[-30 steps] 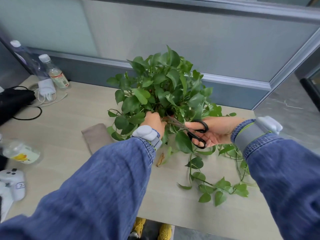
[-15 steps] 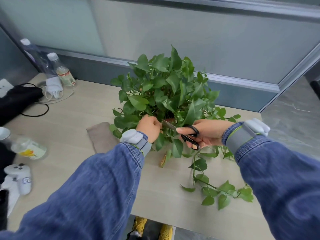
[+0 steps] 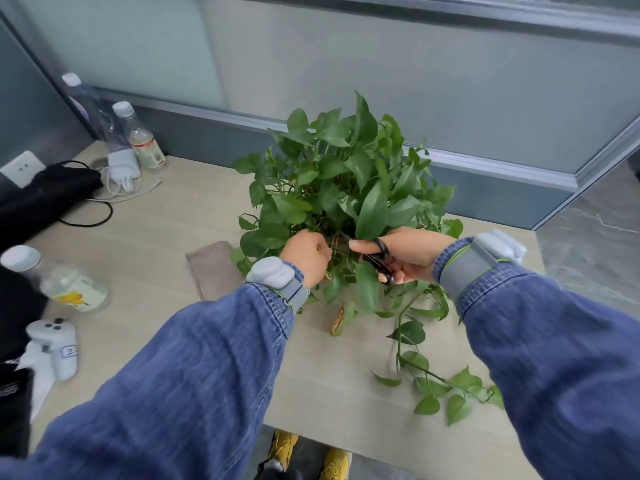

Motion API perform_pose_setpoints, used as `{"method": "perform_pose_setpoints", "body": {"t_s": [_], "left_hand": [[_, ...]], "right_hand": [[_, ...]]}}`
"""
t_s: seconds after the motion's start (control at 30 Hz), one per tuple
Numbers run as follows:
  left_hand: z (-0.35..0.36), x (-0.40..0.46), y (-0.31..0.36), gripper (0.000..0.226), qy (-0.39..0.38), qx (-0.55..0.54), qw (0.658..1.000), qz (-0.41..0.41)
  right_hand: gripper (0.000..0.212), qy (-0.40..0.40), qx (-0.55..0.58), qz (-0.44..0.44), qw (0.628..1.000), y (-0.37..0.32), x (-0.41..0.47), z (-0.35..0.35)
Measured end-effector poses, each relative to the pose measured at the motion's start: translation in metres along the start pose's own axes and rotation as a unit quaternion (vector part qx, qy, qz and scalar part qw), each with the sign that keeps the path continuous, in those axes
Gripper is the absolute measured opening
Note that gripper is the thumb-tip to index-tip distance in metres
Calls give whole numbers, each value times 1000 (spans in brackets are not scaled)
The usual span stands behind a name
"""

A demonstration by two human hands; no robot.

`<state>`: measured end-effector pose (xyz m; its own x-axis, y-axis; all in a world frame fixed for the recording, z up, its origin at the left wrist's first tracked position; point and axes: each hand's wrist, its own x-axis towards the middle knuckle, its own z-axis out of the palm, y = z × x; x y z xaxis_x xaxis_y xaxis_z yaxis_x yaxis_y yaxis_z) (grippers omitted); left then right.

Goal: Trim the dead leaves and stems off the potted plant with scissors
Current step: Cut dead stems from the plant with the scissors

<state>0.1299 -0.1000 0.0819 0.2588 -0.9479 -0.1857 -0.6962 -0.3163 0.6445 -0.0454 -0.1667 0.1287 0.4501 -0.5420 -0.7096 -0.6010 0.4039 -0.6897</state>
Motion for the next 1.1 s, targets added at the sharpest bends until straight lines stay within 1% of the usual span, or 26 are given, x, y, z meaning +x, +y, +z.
{"method": "perform_pose_setpoints", "body": {"t_s": [0.1, 0.27, 0.37, 0.43, 0.53, 0.6, 0.67, 0.73, 0.83, 0.87, 0.93, 1.03, 1.1], "left_hand": [[-1, 2, 5, 19, 3, 11, 1000, 11], [-4, 6, 11, 18, 4, 38, 999, 18], [-6, 8, 12, 16, 6, 48, 999, 26], [-8, 9, 11, 15, 3, 49, 998, 28], [-17, 9, 7, 15, -15, 38, 999, 26], [-24, 10, 5, 17, -37, 28, 999, 28], [-29, 13, 3, 20, -47, 11, 999, 15], [-31, 19, 3, 22, -22, -47, 998, -30], [-28, 24, 7, 20, 18, -139, 985, -100], [-25, 25, 7, 18, 32, -150, 983, -104], [-20, 26, 7, 16, 67, -155, 982, -87], [-14, 31, 6, 16, 113, -132, 982, -68], [-10, 35, 4, 17, 122, -112, 984, -64]], "right_hand": [[42, -12, 42, 11, 999, -1, 3, -1], [39, -10, 115, 1, 993, 2, 6, -2], [39, -13, 128, 2, 992, 3, 7, -2], [35, -17, 134, 3, 991, 4, 7, -5], [28, -13, 148, -6, 989, 5, 5, -10], [29, -21, 163, -11, 986, 6, 3, -14], [33, -50, 180, -4, 982, 8, 0, -18], [41, -79, 190, 8, 979, 9, -2, -22], [46, -106, 194, 13, 975, 10, -3, -25], [46, -110, 194, 13, 975, 10, -3, -25], [47, -116, 198, 13, 973, 10, -3, -26], [33, -129, 209, 23, 969, 9, -4, -26], [27, -138, 200, 27, 970, 8, -6, -26]]}}
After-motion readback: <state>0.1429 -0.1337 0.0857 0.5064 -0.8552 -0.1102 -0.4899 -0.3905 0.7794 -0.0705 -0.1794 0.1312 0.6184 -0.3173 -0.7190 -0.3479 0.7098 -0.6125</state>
